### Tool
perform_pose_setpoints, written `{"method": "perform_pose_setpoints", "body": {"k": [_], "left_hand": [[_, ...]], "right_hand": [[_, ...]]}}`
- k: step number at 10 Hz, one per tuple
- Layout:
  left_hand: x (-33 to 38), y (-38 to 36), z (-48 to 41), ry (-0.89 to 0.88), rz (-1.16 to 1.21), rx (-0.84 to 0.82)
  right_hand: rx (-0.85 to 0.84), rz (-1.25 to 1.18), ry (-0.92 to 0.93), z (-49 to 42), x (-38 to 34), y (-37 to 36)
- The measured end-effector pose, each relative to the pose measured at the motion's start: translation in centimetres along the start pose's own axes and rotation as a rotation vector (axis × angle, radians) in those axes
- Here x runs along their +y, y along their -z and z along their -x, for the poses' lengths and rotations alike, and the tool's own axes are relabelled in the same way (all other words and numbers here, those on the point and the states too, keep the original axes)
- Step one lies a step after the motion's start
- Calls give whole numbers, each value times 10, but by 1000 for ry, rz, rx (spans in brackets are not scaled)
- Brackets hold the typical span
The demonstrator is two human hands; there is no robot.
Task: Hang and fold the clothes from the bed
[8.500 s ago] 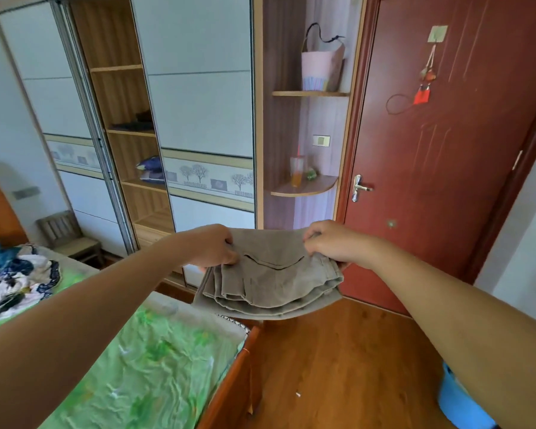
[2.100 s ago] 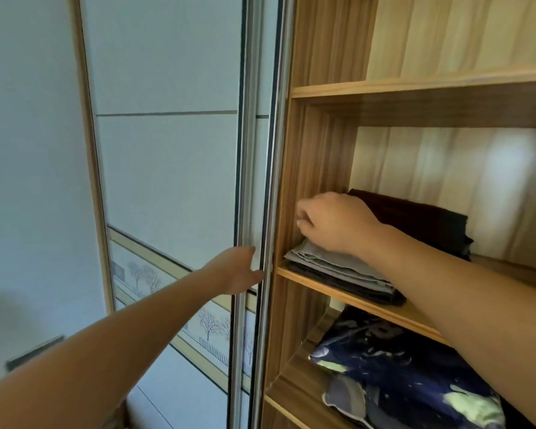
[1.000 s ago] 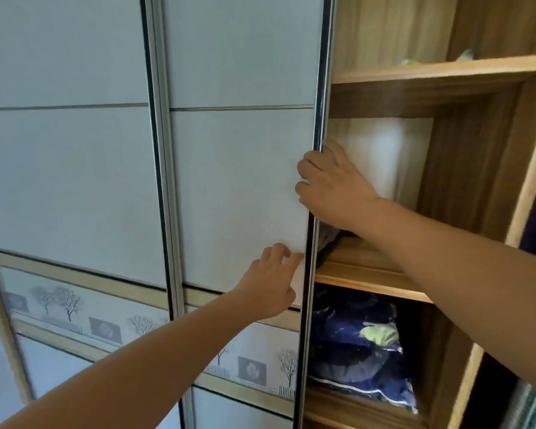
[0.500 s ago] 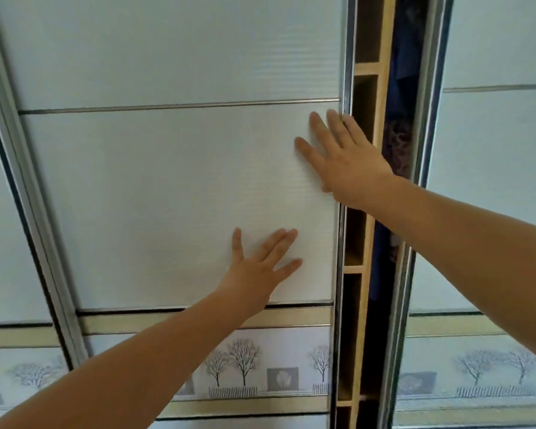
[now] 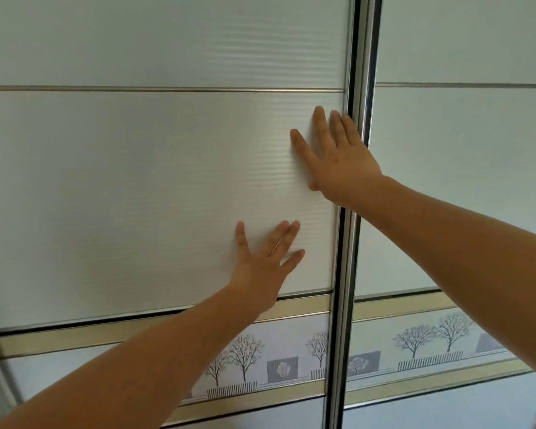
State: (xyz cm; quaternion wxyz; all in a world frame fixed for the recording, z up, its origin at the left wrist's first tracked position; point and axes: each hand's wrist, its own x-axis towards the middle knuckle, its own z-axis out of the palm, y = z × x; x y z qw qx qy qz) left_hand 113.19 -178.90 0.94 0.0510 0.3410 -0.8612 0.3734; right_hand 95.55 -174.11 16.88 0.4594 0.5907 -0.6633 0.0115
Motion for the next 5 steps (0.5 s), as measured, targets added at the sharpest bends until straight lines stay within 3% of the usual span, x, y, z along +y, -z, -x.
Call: {"method": "perform_pose_setpoints", "body": {"k": [3,4,5], "left_hand": [[-6,13,1,-44,117,-21],[-19,27,16,-50,343,40],[-46,32,34,142,627,1]], "right_hand": [[-10,-88,-38,3,-4,10],[34,-258,-56,11,-9,17],[35,-401,-23,22,-19,20]]}}
